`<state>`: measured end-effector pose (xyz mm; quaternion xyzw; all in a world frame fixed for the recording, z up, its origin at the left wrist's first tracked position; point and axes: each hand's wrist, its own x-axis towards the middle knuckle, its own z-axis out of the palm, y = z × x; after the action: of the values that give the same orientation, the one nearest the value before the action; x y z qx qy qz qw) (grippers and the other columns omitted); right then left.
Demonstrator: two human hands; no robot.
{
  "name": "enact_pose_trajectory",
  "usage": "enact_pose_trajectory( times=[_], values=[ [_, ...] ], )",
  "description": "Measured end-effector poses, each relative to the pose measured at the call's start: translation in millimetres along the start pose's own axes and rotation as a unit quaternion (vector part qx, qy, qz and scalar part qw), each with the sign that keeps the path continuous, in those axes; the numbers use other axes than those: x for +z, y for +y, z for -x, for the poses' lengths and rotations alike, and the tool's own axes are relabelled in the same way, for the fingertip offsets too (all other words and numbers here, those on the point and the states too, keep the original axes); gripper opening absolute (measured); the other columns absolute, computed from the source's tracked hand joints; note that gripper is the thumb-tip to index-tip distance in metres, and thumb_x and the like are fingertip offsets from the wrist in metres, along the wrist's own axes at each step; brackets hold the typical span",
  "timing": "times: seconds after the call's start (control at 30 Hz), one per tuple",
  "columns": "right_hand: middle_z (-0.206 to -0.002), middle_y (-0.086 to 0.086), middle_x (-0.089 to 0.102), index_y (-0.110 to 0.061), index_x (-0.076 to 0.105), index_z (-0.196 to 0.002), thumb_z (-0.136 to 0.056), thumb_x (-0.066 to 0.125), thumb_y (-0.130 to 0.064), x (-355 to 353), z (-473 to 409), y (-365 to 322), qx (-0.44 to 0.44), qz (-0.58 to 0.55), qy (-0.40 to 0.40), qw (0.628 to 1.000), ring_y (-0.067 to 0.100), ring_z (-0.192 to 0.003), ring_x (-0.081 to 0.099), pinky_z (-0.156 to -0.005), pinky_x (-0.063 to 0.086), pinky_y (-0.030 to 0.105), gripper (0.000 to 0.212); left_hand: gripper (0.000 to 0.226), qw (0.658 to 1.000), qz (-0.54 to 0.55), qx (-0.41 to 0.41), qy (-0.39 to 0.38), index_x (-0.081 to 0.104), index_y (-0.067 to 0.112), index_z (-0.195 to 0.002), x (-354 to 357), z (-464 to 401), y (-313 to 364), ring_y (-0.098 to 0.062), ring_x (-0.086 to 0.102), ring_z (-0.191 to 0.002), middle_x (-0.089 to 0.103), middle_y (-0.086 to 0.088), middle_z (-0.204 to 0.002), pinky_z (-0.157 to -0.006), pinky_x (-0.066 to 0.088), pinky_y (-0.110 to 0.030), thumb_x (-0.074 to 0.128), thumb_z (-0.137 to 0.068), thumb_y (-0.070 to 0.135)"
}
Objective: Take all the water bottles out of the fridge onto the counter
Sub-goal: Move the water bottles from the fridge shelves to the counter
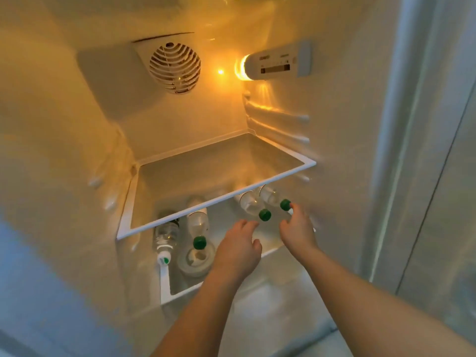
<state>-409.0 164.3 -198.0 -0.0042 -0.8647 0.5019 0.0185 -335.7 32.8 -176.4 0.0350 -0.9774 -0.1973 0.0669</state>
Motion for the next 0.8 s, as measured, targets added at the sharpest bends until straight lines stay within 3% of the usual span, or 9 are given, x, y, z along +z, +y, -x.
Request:
enact_pose_trajectory(
  times=[0.13, 0.27, 0.43, 0.67, 0.8],
  values=[
    [-0.129, 0.01, 0.046, -0.012, 0.043, -0.129, -0.088, 0.048, -0.005, 14, -34, 15, -0.023, 0.05, -0.01, 0.998, 0.028, -0.109, 0.052, -0.089, 0.046, 0.038, 0.042, 0.049, 0.994, -0.095, 0.051, -0.011, 0.04, 0.022, -0.143, 9, -43, -10, -0.024, 0.038, -0.133, 0.035, -0.001, -0.149, -0.102, 0.04, -0.038, 0.045, -0.094, 0.021],
    [-0.125, 0.009, 0.05, -0.012, 0.044, -0.124, -0.086, 0.056, -0.01, 26, -63, 26, -0.043, 0.1, -0.007, 0.994, 0.028, -0.113, 0.052, -0.094, 0.046, 0.039, 0.04, 0.06, 0.984, -0.166, 0.067, 0.002, 0.028, 0.024, -0.149, 19, -78, -20, -0.027, 0.023, -0.143, 0.017, -0.006, -0.16, -0.109, 0.035, -0.042, 0.046, -0.093, 0.013],
    [-0.135, 0.003, 0.05, -0.018, 0.036, -0.142, -0.088, 0.062, -0.026, 42, -76, 34, -0.058, 0.161, 0.045, 0.984, 0.023, -0.126, 0.045, -0.107, 0.037, 0.037, 0.06, 0.077, 0.963, -0.244, 0.113, 0.005, 0.014, 0.034, -0.154, 33, -115, -21, -0.028, 0.007, -0.15, 0.004, -0.003, -0.163, -0.118, 0.016, -0.047, 0.05, -0.091, 0.007],
    [-0.112, -0.004, 0.063, -0.024, 0.054, -0.119, -0.09, 0.061, -0.035, 42, -78, 38, -0.073, 0.147, 0.118, 0.979, 0.018, -0.107, 0.057, -0.088, 0.046, 0.034, 0.031, 0.055, 0.945, -0.288, 0.157, 0.016, 0.035, 0.027, -0.145, 44, -137, -36, -0.032, 0.028, -0.142, 0.026, -0.006, -0.157, -0.112, 0.029, -0.044, 0.052, -0.095, 0.015],
    [-0.104, -0.002, 0.063, -0.023, 0.053, -0.107, -0.09, 0.062, -0.03, 42, -75, 39, -0.064, 0.109, 0.138, 0.982, 0.021, -0.101, 0.06, -0.082, 0.047, 0.035, 0.021, 0.059, 0.956, -0.258, 0.138, 0.027, 0.03, 0.03, -0.149, 45, -118, -48, -0.033, 0.018, -0.145, 0.02, -0.006, -0.158, -0.112, 0.031, -0.041, 0.053, -0.096, 0.018]
  ],
)
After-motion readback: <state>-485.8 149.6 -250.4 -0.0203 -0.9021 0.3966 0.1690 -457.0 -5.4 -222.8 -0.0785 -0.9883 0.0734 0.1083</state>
